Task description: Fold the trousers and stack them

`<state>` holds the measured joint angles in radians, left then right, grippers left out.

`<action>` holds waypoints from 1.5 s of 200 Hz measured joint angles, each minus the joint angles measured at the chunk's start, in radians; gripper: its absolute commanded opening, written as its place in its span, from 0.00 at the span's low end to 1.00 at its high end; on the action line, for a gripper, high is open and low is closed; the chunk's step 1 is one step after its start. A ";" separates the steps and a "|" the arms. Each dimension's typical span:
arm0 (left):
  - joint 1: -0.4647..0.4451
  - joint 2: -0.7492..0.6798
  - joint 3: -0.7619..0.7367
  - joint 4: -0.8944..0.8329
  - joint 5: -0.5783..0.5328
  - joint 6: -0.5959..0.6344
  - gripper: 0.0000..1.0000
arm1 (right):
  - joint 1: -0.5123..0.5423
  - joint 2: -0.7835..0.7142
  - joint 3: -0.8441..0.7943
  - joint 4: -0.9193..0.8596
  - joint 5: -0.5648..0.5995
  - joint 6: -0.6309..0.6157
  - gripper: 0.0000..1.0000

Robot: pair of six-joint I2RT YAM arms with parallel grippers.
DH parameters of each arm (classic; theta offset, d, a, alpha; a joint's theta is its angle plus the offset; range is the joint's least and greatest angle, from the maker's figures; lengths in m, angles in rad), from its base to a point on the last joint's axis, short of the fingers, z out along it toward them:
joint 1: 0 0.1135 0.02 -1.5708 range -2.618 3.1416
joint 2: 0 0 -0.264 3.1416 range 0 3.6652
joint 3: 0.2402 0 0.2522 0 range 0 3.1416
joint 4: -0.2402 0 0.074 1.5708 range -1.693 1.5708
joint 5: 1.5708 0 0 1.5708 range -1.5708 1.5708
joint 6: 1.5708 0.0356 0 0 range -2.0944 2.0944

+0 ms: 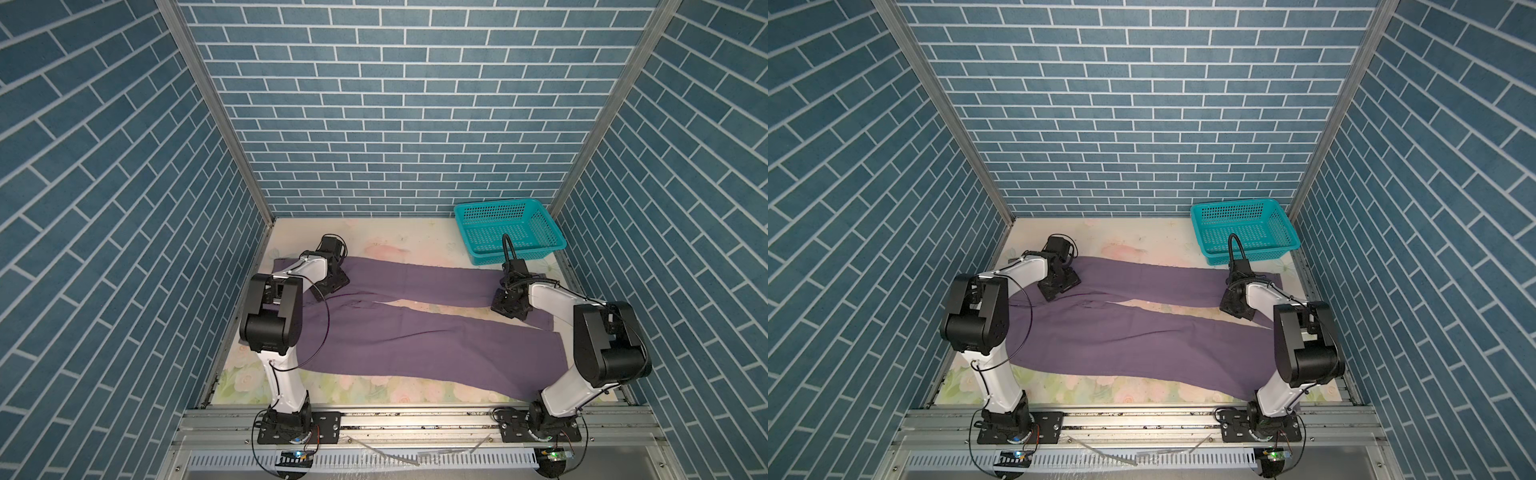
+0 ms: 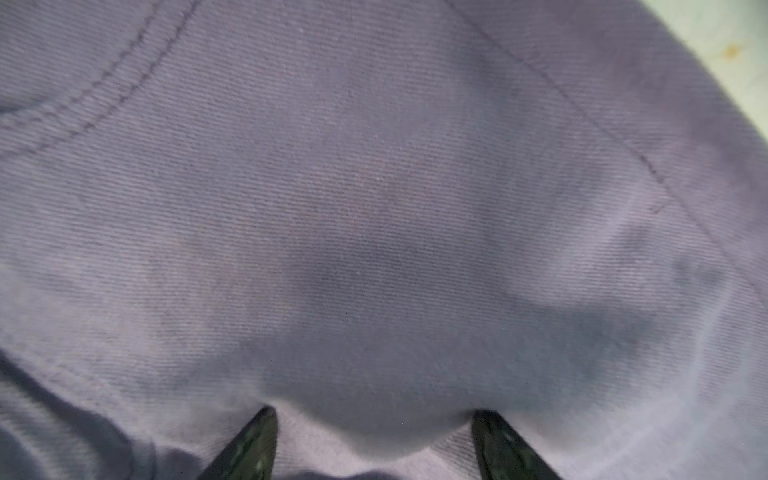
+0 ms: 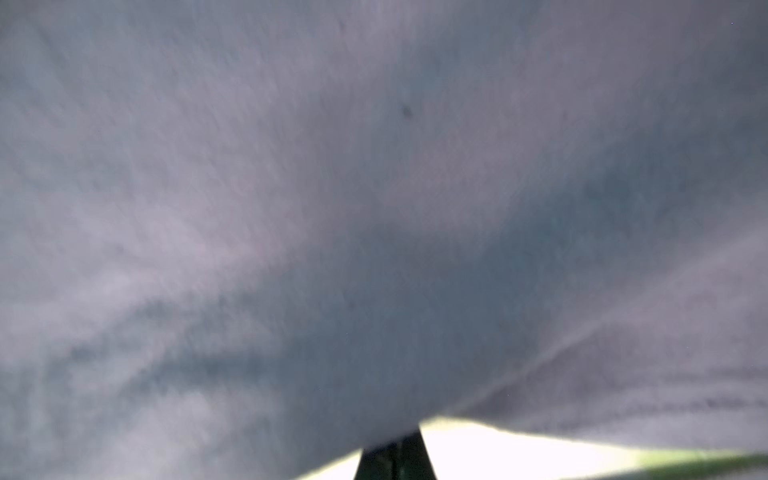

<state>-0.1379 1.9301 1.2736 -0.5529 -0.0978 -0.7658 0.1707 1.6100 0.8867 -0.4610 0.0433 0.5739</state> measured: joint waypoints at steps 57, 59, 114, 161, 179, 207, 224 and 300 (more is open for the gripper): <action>0.009 0.040 0.046 -0.012 -0.010 0.022 0.69 | -0.061 -0.281 0.000 -0.197 0.006 -0.031 0.00; 0.009 0.040 0.046 -0.012 -0.010 0.022 0.68 | -0.064 -0.289 0.000 -0.204 0.006 -0.032 0.00; 0.039 0.030 0.027 -0.010 -0.014 0.044 0.19 | -0.095 -0.290 0.002 -0.266 -0.019 -0.077 0.25; 0.046 -0.005 -0.013 -0.012 -0.014 0.048 0.19 | -0.095 -0.062 0.047 -0.211 -0.051 -0.110 0.46; 0.052 -0.024 -0.025 -0.016 -0.014 0.048 0.21 | -0.095 -0.001 0.087 -0.177 -0.050 -0.112 0.51; 0.056 -0.068 -0.045 -0.022 -0.016 0.050 0.29 | -0.095 0.061 0.137 -0.127 -0.046 -0.119 0.53; 0.058 -0.090 -0.062 -0.023 -0.017 0.053 0.30 | -0.095 0.096 0.158 -0.097 -0.048 -0.122 0.51; 0.088 -0.116 -0.135 -0.016 -0.009 0.056 0.32 | -0.099 0.123 0.164 -0.071 -0.082 -0.134 0.00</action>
<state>-0.0498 1.8137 1.1389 -0.5690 -0.1066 -0.7101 0.0719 1.7332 1.0508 -0.5316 -0.0387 0.4397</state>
